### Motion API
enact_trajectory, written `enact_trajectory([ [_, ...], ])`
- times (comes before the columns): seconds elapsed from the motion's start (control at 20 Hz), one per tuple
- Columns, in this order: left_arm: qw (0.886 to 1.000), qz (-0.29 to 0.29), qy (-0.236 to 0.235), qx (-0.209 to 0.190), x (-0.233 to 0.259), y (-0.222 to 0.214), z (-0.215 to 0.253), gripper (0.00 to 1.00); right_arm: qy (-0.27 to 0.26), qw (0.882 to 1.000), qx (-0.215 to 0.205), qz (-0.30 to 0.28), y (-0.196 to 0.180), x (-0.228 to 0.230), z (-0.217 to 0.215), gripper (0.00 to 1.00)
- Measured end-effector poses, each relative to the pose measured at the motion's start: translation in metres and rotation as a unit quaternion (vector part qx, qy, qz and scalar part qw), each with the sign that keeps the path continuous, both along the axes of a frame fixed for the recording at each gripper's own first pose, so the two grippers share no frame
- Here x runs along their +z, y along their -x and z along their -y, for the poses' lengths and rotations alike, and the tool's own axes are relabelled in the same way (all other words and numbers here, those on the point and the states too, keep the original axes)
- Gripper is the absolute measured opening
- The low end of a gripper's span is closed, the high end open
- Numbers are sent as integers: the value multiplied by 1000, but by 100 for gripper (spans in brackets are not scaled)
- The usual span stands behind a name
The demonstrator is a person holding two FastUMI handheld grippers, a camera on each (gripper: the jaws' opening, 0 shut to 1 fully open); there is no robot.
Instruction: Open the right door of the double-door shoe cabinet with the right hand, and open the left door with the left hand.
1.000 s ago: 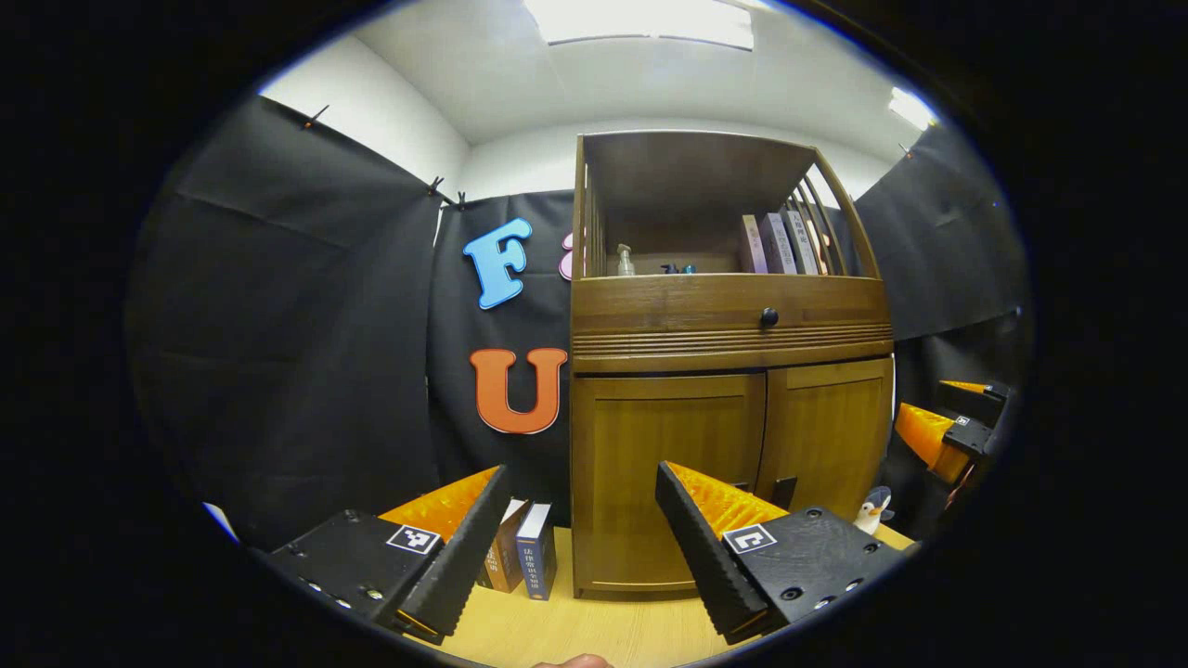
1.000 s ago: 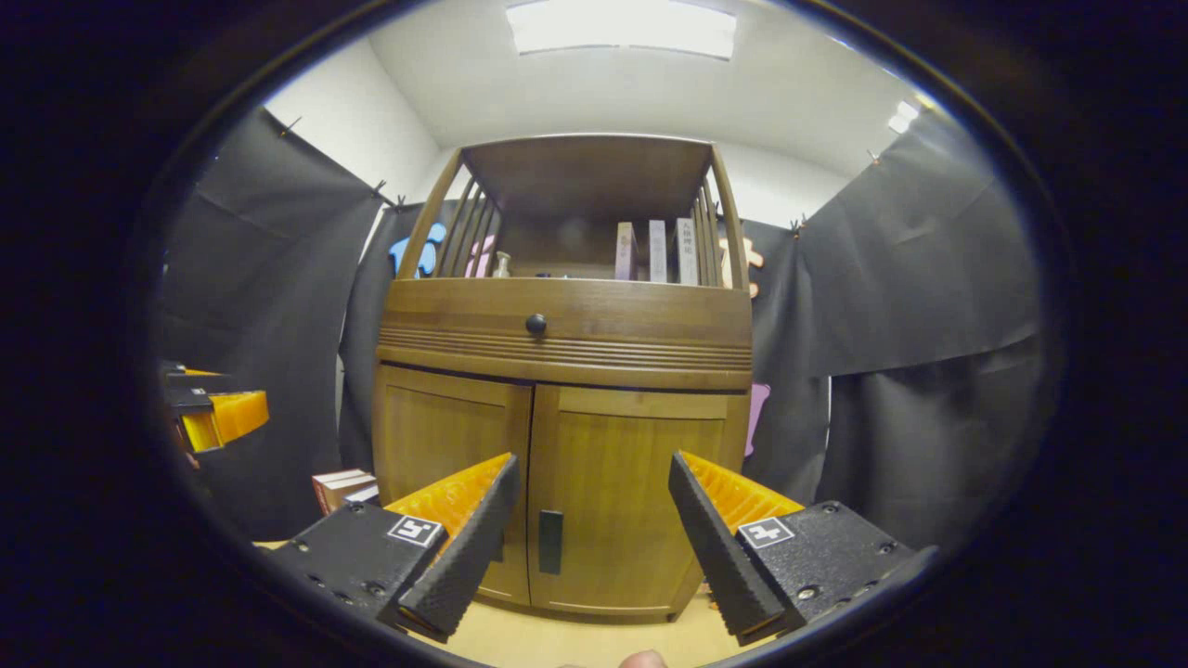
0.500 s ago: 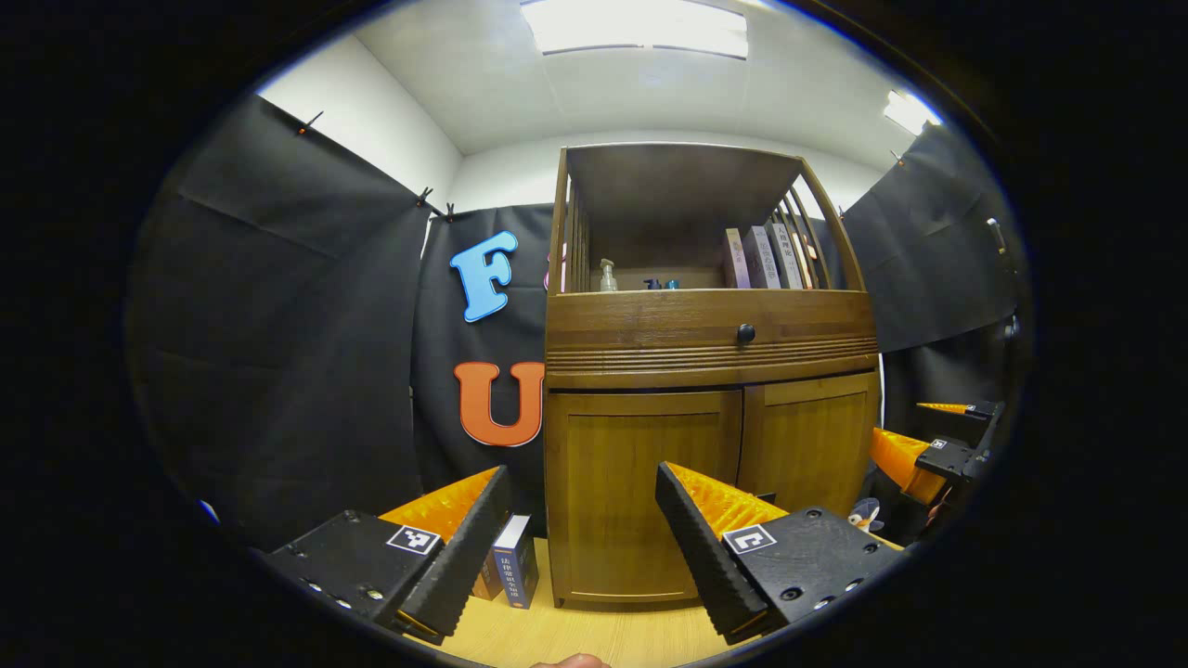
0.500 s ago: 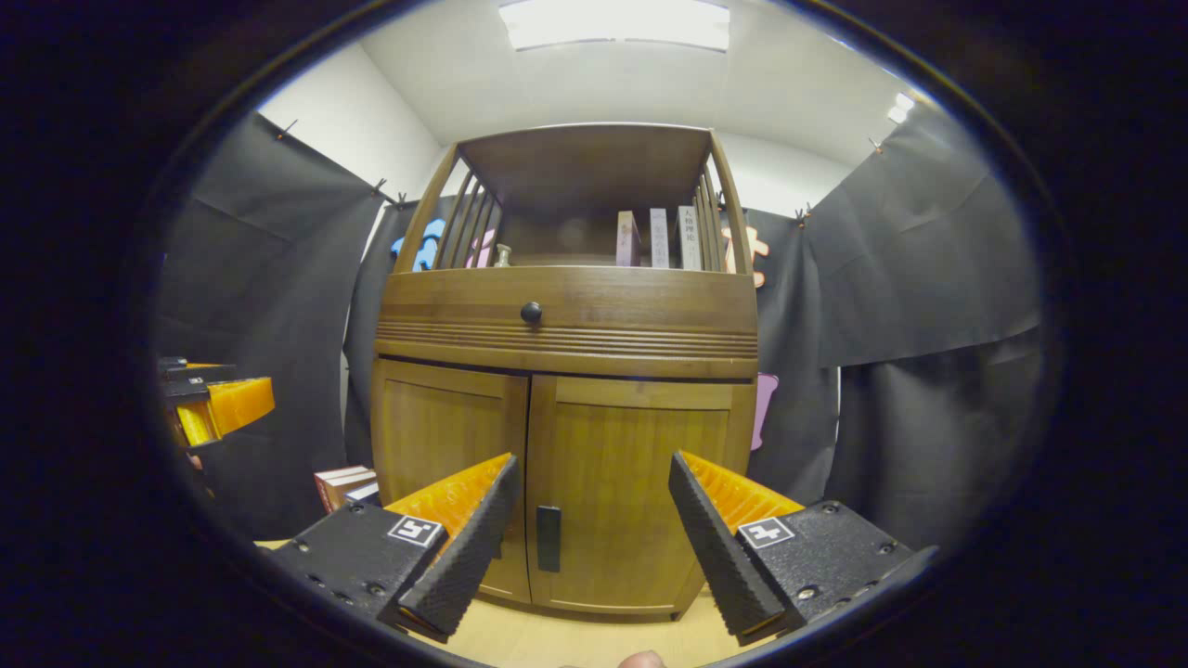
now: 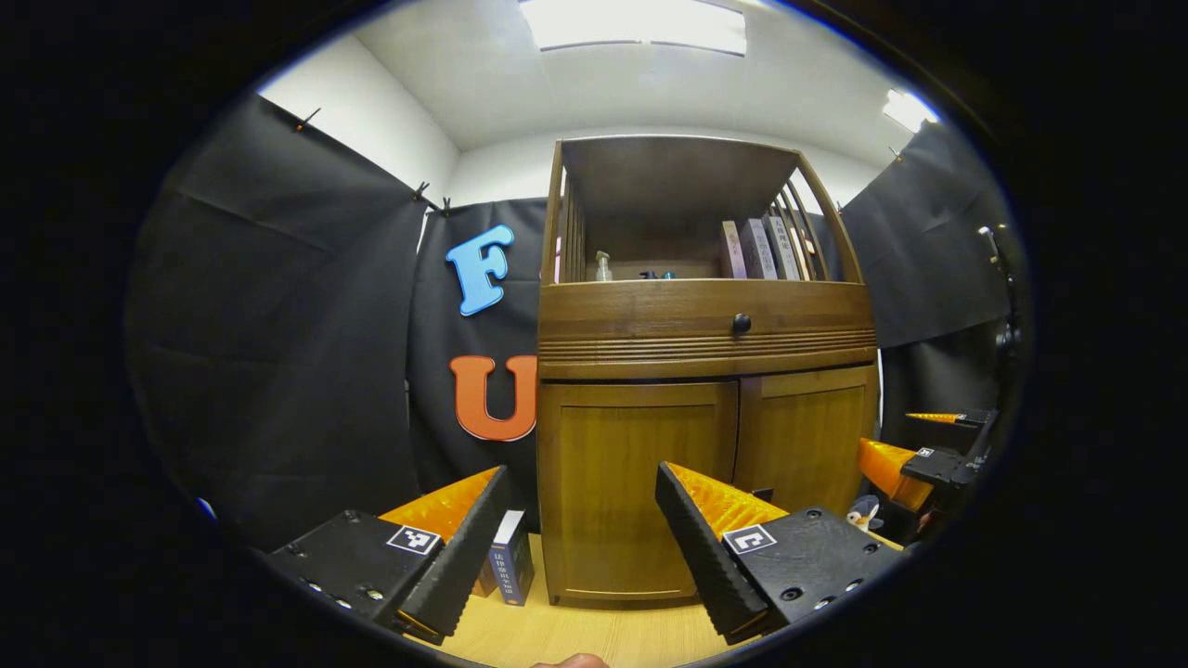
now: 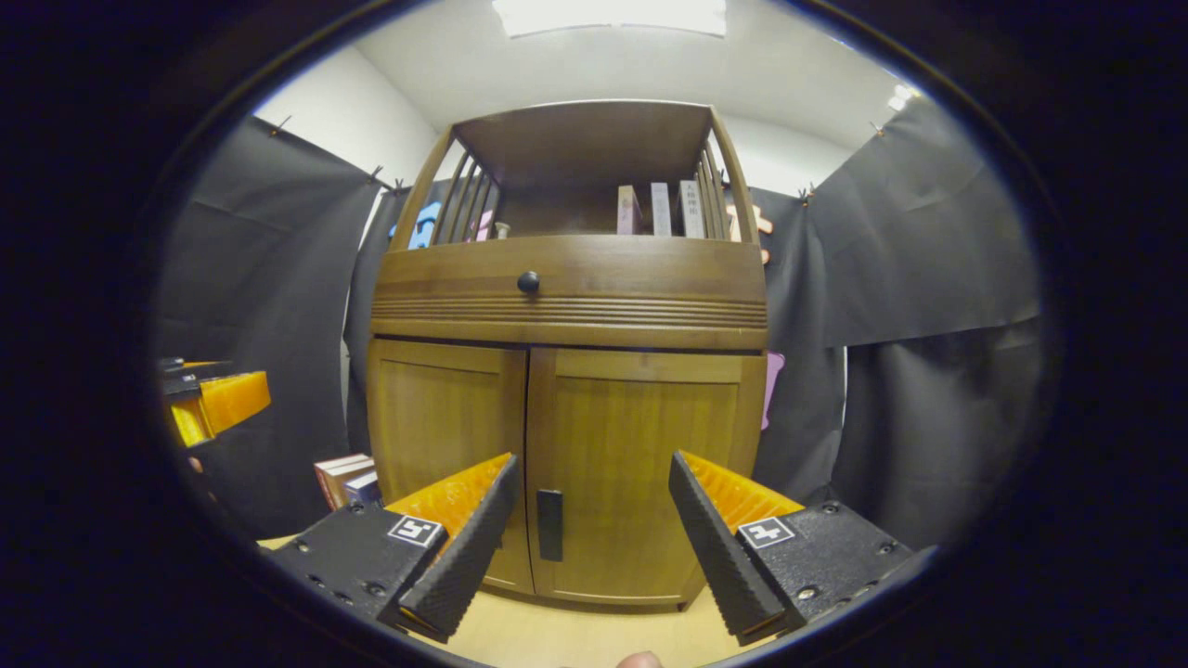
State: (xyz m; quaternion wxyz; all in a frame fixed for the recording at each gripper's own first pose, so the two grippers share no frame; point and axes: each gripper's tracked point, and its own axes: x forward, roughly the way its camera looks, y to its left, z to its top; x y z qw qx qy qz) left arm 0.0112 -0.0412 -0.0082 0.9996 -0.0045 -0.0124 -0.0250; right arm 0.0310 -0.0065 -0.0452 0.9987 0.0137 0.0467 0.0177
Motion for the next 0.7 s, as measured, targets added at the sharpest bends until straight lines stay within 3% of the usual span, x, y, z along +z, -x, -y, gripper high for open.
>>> enact_trajectory([
  [0.35, 1000, -8, -6, -5, -7, -4, 2, 95, -3, 999, 16, -39, -26, -44, -21, 100],
  [0.7, 1000, -4, -8, 17, -11, 1, -17, 95, -9, 995, 35, -95, -69, -102, -48, 100],
])
